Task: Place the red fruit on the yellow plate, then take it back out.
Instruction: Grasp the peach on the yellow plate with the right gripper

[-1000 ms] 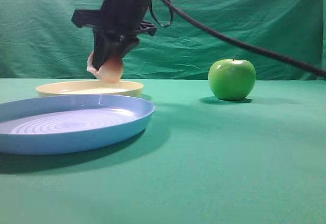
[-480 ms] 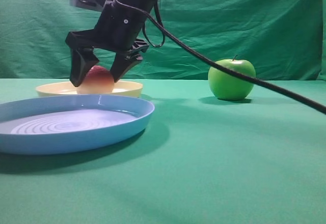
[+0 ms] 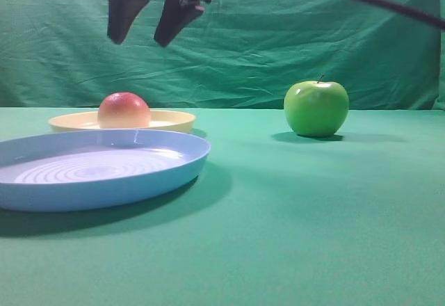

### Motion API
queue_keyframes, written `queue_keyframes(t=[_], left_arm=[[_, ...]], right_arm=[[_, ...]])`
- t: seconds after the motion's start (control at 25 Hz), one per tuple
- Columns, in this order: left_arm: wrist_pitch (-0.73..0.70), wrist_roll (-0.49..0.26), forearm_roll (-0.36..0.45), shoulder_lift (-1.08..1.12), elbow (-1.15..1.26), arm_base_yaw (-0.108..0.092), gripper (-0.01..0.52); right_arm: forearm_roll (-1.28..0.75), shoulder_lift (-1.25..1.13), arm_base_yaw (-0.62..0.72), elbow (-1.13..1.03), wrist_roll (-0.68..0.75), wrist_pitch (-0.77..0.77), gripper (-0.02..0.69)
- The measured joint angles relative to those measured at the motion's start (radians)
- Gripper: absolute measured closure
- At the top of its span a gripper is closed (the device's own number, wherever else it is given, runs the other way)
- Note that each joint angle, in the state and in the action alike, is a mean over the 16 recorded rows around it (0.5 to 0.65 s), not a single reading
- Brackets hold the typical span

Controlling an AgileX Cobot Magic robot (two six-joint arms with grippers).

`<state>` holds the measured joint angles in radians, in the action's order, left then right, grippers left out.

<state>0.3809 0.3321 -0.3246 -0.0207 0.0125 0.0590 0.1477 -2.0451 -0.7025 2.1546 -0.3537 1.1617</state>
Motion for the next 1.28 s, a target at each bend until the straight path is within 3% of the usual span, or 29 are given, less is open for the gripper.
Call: queue_keyframes(t=[0.16, 0.28, 0.96, 1.28], left_arm=[[0.000, 0.000, 0.000, 0.000, 0.000, 0.000, 0.514], [0.000, 0.000, 0.000, 0.000, 0.000, 0.000, 0.514], [0.000, 0.000, 0.000, 0.000, 0.000, 0.000, 0.514], [0.000, 0.000, 0.000, 0.000, 0.000, 0.000, 0.514]], right_arm=[[-0.026, 0.113, 0.019, -0.025, 0.072, 0.067, 0.641], [-0.037, 0.197, 0.034, -0.072, 0.121, 0.091, 0.662], [-0.059, 0.733, 0.053, -0.698, 0.293, 0.015, 0.665], [-0.116, 0.949, 0.053, -0.850, 0.365, -0.004, 0.665]])
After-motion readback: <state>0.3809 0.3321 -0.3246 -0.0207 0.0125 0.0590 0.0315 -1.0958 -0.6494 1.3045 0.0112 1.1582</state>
